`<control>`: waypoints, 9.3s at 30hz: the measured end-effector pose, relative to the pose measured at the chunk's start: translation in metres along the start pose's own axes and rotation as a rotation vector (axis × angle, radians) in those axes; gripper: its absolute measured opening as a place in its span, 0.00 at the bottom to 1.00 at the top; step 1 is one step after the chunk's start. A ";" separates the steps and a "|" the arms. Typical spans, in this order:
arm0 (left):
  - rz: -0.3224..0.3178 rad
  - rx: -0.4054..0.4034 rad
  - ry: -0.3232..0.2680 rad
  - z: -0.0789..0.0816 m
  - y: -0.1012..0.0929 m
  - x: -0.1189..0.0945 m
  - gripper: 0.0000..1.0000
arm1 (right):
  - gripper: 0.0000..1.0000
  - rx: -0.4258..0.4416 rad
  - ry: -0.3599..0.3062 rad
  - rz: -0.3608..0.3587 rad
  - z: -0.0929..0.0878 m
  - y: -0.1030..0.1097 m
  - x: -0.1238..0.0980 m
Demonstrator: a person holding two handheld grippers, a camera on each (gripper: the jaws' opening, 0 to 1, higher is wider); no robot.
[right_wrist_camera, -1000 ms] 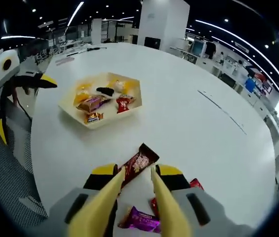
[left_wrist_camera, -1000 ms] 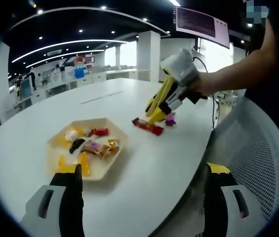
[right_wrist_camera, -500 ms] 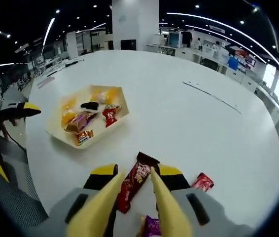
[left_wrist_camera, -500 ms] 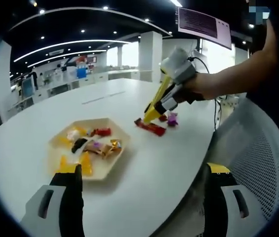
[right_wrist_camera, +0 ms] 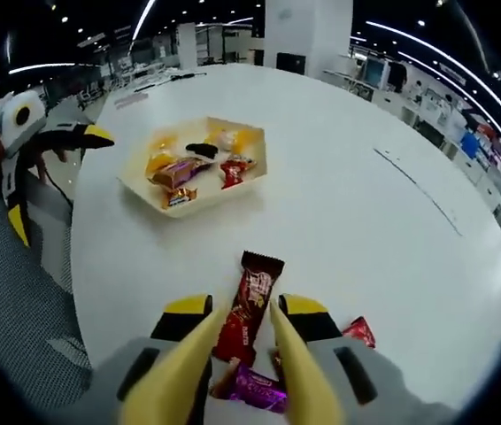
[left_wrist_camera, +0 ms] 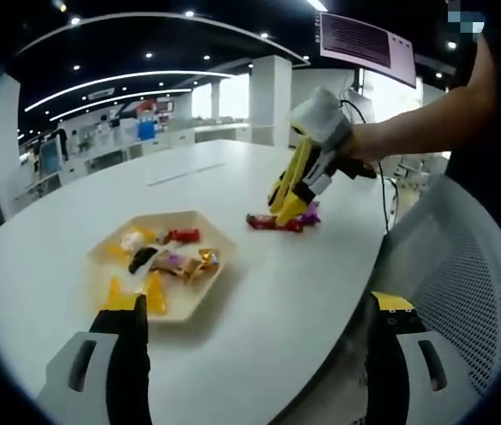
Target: Place the target food into the container with the food tongs after gripping and lifting it, then release it inside without dropping or visibly crushing the food.
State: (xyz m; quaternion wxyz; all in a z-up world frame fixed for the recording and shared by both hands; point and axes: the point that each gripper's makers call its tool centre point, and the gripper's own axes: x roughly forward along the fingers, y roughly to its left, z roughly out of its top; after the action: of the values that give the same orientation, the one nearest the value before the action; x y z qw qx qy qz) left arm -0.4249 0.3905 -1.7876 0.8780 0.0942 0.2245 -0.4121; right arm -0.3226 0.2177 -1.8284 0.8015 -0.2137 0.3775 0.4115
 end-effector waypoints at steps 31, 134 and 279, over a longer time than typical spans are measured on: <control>-0.002 0.002 0.003 -0.001 0.000 0.000 0.99 | 0.23 0.028 -0.008 0.004 0.014 -0.004 0.008; 0.030 -0.018 -0.061 0.012 0.006 -0.005 0.99 | 0.30 -0.175 -0.120 0.095 0.191 0.006 0.008; 0.014 -0.006 -0.011 0.002 0.004 -0.002 0.99 | 0.29 0.391 -0.047 -0.257 -0.036 -0.071 -0.022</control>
State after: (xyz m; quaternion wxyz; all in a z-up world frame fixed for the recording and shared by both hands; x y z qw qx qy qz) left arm -0.4229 0.3939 -1.7850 0.8824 0.0910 0.2202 -0.4057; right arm -0.2882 0.1427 -1.8320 0.8821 -0.0911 0.4008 0.2300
